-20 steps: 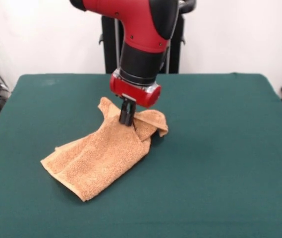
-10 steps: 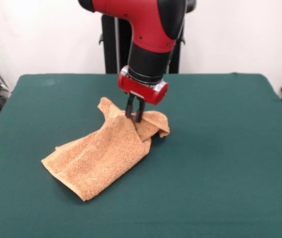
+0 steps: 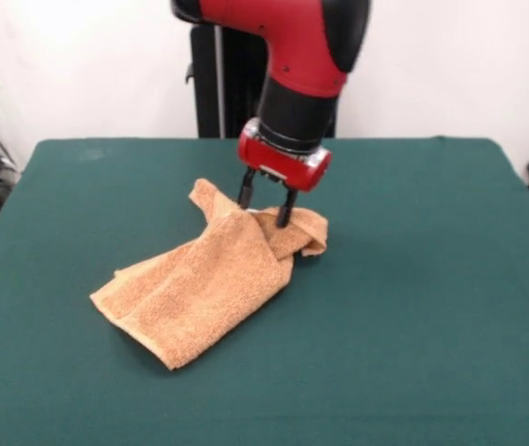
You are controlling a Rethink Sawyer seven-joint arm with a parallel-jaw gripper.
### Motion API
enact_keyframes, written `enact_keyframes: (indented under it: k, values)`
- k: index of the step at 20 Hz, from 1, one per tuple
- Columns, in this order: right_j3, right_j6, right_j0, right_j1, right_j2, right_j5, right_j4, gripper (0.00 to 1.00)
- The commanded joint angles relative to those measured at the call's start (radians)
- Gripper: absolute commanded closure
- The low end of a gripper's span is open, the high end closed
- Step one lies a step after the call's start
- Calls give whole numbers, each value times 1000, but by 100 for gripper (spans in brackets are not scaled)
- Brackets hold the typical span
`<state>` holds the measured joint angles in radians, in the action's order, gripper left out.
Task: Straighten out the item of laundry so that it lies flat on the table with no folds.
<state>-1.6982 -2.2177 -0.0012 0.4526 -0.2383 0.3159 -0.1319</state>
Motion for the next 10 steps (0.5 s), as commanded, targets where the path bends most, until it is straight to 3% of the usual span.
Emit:
enact_keyframes:
  k: [1,7,10]
  values:
    - [45,-328,187,-190,-54,4,140,0]
    - [137,-439,371,-413,-249,-235,301,0]
    - [158,-420,393,-473,-263,-298,373,0]
